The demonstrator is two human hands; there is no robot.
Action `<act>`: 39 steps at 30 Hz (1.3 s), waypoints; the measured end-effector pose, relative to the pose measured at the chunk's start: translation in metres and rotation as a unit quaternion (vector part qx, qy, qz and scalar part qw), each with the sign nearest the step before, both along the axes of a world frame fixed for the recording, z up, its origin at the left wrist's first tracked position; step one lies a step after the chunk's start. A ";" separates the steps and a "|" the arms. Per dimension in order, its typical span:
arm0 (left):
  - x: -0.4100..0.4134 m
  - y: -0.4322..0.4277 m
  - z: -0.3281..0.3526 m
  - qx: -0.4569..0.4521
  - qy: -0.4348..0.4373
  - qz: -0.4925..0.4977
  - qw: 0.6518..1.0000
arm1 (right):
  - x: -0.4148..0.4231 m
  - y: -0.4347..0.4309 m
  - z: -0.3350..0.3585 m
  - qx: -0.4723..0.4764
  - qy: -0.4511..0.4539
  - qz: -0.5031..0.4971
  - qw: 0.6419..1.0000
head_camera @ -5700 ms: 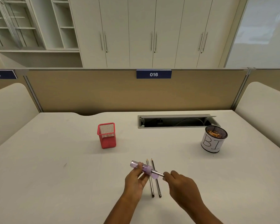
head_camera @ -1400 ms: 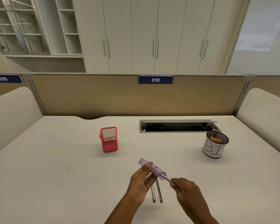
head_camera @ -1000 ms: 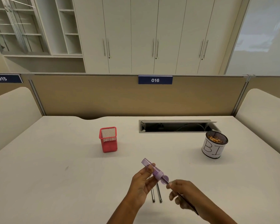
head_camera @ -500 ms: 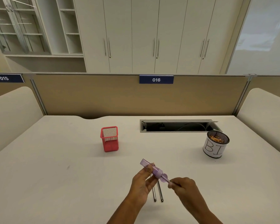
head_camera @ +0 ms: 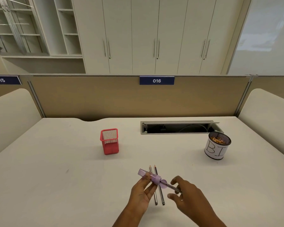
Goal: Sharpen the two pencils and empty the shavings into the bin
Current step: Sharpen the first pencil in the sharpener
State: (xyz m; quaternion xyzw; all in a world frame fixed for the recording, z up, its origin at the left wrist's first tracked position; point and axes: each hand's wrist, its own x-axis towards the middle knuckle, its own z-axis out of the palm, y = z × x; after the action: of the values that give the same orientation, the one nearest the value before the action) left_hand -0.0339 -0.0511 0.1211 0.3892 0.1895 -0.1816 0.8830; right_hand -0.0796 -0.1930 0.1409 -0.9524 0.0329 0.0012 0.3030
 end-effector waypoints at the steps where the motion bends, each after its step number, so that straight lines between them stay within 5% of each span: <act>1: 0.000 0.000 0.000 -0.009 0.005 0.007 1.000 | -0.001 0.000 -0.005 -0.076 -0.036 0.011 0.996; 6: 0.000 -0.001 0.004 -0.039 0.027 0.013 0.999 | 0.003 -0.009 -0.026 -0.261 -0.259 0.070 0.927; 9: 0.003 -0.002 0.004 -0.020 0.014 0.007 1.000 | 0.005 -0.003 -0.016 -0.231 -0.177 0.024 0.956; 11: 0.006 -0.002 0.005 -0.003 -0.002 0.002 1.000 | 0.009 -0.004 -0.012 -0.012 -0.018 -0.016 1.000; 12: 0.007 -0.001 0.006 0.003 -0.010 -0.002 1.000 | 0.010 -0.006 -0.011 0.158 0.046 -0.035 0.986; 14: 0.008 0.000 0.007 0.015 -0.020 -0.015 1.000 | 0.011 -0.011 -0.003 0.418 0.203 -0.104 0.879; 16: 0.008 0.001 0.008 0.027 -0.023 -0.026 0.999 | 0.009 -0.015 0.002 0.545 0.308 -0.148 0.766; 17: 0.007 0.001 0.008 0.030 -0.025 -0.028 0.999 | 0.009 -0.015 0.003 0.564 0.329 -0.151 0.743; 18: 0.007 0.002 0.008 0.031 -0.025 -0.028 0.999 | 0.009 -0.014 0.004 0.553 0.330 -0.140 0.752; 20: 0.007 0.002 0.007 0.029 -0.019 -0.017 0.999 | 0.009 -0.009 0.005 0.452 0.284 -0.104 0.839; 22: 0.007 0.001 0.005 0.017 -0.004 -0.002 1.000 | 0.009 -0.006 -0.001 0.297 0.153 -0.063 0.941; 24: 0.005 0.001 0.003 -0.002 0.009 0.012 1.000 | 0.010 -0.006 -0.008 0.141 0.026 -0.013 0.990; 26: 0.005 -0.001 0.002 -0.016 0.019 0.026 0.999 | 0.010 -0.008 -0.018 -0.055 -0.059 0.046 0.996; 31: 0.007 -0.007 0.002 -0.013 0.017 0.037 0.999 | 0.019 -0.013 -0.033 -0.199 -0.186 0.102 0.957; 34: 0.007 -0.007 0.000 0.011 -0.003 0.027 1.000 | 0.018 -0.009 -0.030 -0.147 -0.103 0.061 0.982; 36: 0.008 -0.006 -0.002 0.028 -0.008 0.018 0.999 | 0.023 -0.009 -0.030 0.058 -0.008 0.007 0.998; 39: 0.007 -0.004 -0.004 0.050 -0.008 0.004 0.999 | 0.018 -0.010 -0.021 0.354 0.174 -0.066 0.917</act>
State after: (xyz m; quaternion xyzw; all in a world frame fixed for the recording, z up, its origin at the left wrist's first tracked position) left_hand -0.0265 -0.0548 0.1169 0.4335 0.1929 -0.1652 0.8646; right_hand -0.0612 -0.2027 0.1198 -0.7632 0.1454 0.1581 0.6095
